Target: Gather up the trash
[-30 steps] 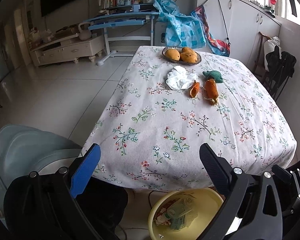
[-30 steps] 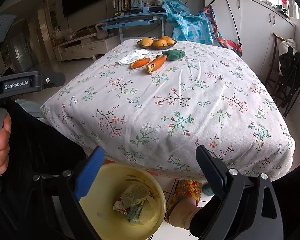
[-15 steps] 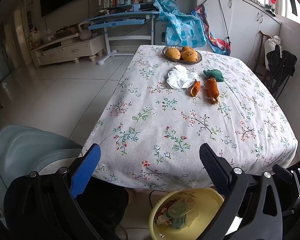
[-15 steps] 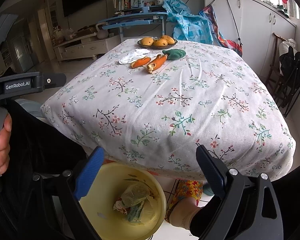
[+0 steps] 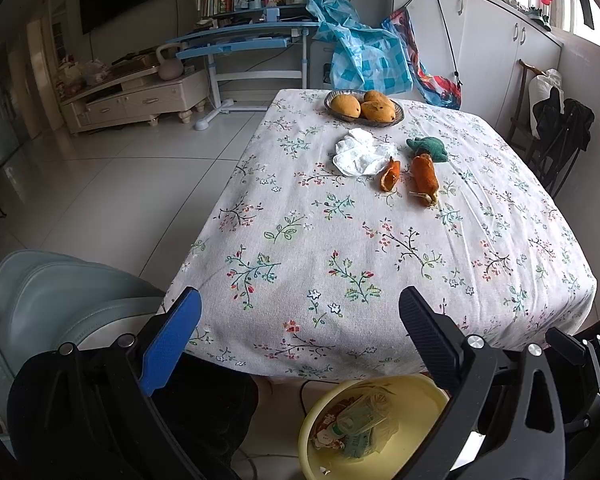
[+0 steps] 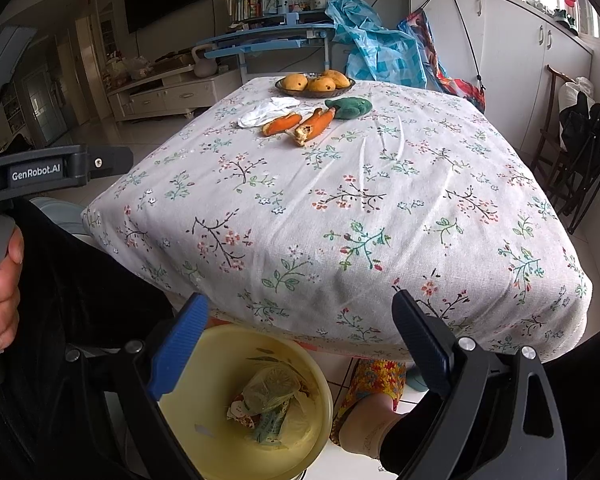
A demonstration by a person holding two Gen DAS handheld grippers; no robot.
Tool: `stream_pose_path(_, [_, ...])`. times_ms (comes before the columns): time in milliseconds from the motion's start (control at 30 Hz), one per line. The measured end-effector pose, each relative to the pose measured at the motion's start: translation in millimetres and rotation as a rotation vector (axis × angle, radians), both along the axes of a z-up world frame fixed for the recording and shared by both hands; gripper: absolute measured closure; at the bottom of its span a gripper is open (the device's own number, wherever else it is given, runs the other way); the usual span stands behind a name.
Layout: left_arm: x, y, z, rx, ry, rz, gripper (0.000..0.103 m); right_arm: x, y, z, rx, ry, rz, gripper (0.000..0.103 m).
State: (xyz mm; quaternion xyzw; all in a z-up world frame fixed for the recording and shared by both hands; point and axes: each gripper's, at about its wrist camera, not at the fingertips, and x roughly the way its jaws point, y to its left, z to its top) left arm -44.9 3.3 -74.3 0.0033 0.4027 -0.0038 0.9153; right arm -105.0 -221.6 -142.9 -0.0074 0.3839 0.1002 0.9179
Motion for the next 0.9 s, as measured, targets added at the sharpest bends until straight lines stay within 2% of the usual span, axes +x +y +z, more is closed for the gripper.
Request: stream_pose_path(900, [-0.1,-0.9,-2.7,0.004,0.004,-0.001,0.007,-0.2,1.0,-0.9,0.0,0.001,0.001,0.014])
